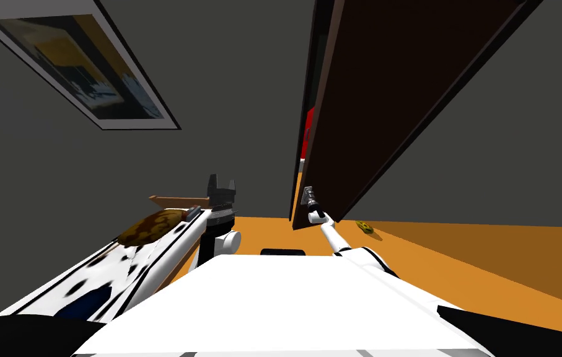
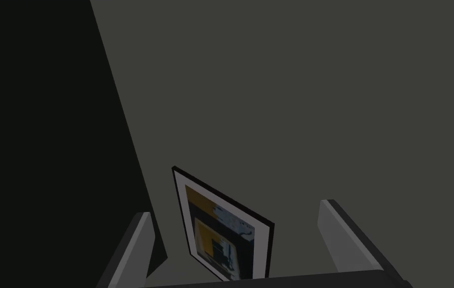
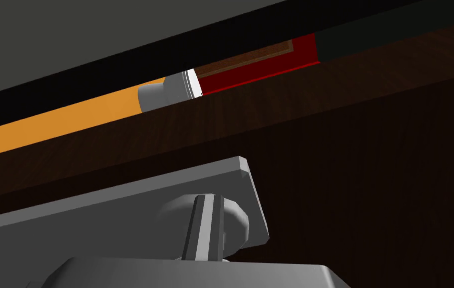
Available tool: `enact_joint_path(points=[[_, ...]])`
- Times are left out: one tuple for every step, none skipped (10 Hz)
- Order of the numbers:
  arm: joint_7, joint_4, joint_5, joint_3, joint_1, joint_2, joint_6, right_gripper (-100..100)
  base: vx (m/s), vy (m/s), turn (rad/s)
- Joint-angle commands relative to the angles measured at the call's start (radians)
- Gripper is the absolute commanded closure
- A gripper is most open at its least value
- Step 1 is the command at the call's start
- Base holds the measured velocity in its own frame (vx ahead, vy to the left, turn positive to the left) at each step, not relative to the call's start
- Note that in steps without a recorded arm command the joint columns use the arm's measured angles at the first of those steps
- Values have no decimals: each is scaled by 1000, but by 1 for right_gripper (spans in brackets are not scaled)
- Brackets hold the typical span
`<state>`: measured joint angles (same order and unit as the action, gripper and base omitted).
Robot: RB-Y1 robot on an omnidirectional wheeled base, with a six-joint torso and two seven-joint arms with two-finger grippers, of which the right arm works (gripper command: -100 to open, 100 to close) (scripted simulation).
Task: Pull the door open
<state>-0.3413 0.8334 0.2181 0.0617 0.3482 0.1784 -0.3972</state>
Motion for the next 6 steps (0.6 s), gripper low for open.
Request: enact_joint_path(points=[[-41, 7, 26, 8, -3, 0, -1, -100, -68, -57, 130], [-66, 10, 41, 13, -5, 0, -1, -100, -77, -61, 90], [-93, 14, 58, 18, -7, 1, -2, -100, -73, -55, 80], [-122, 19, 77, 24, -10, 1, -3, -100, -91, -71, 51], [-150, 24, 98, 30, -12, 1, -4, -100, -92, -92, 50], [-159, 24, 98, 30, -12, 1, -4, -100, -56, -64, 29]])
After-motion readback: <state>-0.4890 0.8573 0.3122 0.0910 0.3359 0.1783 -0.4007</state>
